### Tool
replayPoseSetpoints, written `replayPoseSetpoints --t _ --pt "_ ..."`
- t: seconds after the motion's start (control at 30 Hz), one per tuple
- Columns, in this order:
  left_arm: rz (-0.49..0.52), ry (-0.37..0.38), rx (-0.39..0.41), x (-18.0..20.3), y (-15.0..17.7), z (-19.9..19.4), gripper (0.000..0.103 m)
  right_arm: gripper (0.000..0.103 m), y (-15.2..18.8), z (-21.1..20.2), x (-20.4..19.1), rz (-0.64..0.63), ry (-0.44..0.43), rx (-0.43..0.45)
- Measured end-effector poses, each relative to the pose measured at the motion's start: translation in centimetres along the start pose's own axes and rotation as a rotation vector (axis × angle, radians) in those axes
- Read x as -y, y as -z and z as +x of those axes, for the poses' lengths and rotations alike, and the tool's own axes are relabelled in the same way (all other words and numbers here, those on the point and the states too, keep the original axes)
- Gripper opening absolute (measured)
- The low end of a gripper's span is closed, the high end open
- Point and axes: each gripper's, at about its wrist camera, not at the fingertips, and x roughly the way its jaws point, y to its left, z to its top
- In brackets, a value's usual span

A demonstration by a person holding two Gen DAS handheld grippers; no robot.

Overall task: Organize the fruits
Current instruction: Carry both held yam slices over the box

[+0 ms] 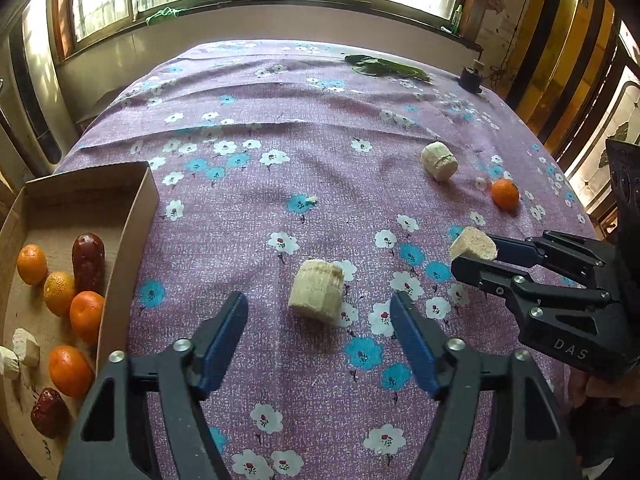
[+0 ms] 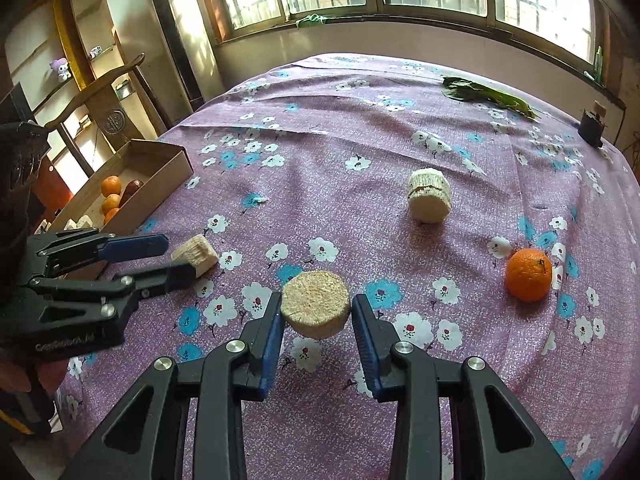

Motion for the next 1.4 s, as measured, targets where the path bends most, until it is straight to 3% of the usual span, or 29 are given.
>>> replayPoseSetpoints --t 0.27,0.3,0.33,0.37,0.4,0.47,0.9,1.4 --pt "0.058 -0.028 -0.032 0.8 -0.2 1.8 0.074 0.037 0.2 0.9 0.0 -0.007 -0.006 -0.026" --pt "0.061 -0.037 -0.039 0.9 -0.1 2.2 0.070 0.037 0.2 0.8 0.1 -0.006 -0.009 -0.025" --pt "0.059 -0.042 -0.042 0.9 -0.1 2.6 0.048 0.037 0.2 0.8 0.1 -0.005 -0.010 -0.023" --pt "0.055 -0.051 -0.048 0.8 0.0 2.8 0.034 0.037 0.2 0.8 0.1 -0.004 -0.012 -0.022" --pt "0.058 -0.071 -0.031 0.7 0.0 2.7 0.029 0.037 0.2 0.8 0.2 -0.002 -0.013 -0.023" --pt "0.040 -0.039 -0.037 0.1 -0.1 2.6 0.029 0.037 0.2 0.9 0.2 0.000 -0.016 -0.027" --pt "-0.017 -0.085 0.075 -2.1 0.2 -3.2 0.029 0.037 -1.0 -0.7 -3.0 -0.026 -0.066 0.030" --pt "-0.117 -0.212 0.151 -9.2 2.9 -8.3 0.029 0.037 -3.3 -0.1 -11.3 -0.154 -0.144 0.040"
